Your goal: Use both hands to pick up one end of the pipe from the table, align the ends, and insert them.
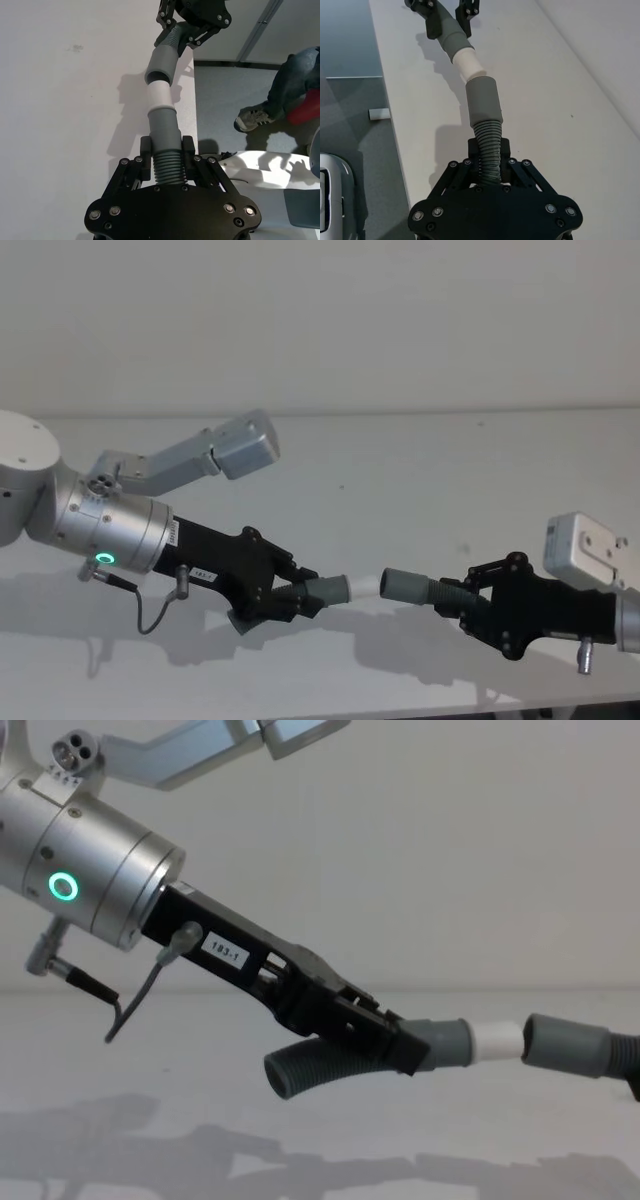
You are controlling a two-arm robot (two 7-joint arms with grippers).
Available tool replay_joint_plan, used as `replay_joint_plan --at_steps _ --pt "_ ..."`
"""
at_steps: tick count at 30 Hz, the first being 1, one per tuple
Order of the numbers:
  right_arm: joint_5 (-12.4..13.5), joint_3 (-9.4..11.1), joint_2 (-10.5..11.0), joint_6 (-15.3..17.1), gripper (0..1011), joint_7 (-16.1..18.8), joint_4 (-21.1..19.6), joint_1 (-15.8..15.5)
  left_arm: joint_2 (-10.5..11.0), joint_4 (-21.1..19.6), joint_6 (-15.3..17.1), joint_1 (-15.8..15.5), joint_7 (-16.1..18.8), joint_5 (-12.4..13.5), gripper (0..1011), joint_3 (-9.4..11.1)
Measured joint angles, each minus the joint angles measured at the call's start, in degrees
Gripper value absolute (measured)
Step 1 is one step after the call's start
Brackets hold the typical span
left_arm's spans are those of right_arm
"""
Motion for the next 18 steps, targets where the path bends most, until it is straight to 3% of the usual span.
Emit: replay_joint_plan --at_steps 18 --pt "1.6 -0.4 0.7 0.4 194 0.4 -0.5 0.1 -1.1 2.0 -0.8 -1.3 -0.3 -0.5 328 1.3"
